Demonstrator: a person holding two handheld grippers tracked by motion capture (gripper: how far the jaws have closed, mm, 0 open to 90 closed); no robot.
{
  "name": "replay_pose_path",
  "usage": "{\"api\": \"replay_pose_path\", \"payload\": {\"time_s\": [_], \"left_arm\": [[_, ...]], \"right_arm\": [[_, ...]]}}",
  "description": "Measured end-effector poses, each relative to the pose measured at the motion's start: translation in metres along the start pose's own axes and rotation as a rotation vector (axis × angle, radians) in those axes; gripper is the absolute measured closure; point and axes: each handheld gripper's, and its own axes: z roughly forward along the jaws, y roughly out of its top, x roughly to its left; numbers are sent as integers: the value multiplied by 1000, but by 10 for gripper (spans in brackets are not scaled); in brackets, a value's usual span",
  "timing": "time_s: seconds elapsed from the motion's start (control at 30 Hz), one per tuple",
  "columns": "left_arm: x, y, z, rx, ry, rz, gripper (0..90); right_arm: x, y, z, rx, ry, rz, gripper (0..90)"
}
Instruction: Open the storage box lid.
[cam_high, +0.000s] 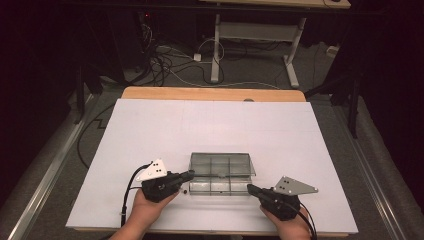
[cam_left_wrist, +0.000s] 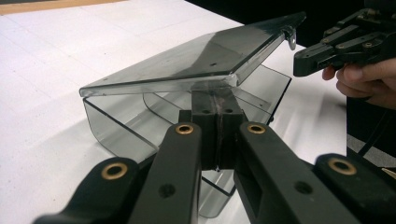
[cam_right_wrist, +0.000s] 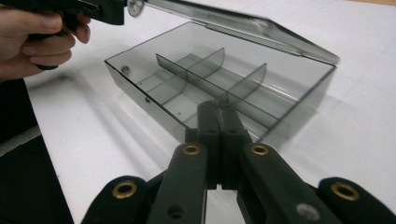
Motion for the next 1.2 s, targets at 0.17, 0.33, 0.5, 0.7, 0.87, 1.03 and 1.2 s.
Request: {"api": "replay_pose_path", "payload": {"time_s": [0.17, 0.33, 0.5, 0.7, 0.87, 1.03, 1.2], "left_arm": [[2, 1, 0, -6, -2, -11, 874], [3, 1, 0, -7, 8, -8, 874], [2, 0, 1, 3, 9, 0, 873], [0, 0, -1, 11, 19, 2, 873], [-2, 0, 1, 6, 21, 1, 873], [-3, -1, 4, 27, 40, 14, 873], [2, 0, 12, 35, 46, 15, 873]], "right_arm": [[-7, -4, -4, 0, -24, -4, 900], [-16, -7, -4, -1, -39, 1, 900], [-25, -7, -3, -5, -52, 8, 900], [-36, -2, 3, -9, -78, 2, 900], [-44, 3, 8, -11, -96, 8, 900], [-56, 11, 18, -12, -124, -10, 900], [-67, 14, 25, -11, -143, 0, 900]]}}
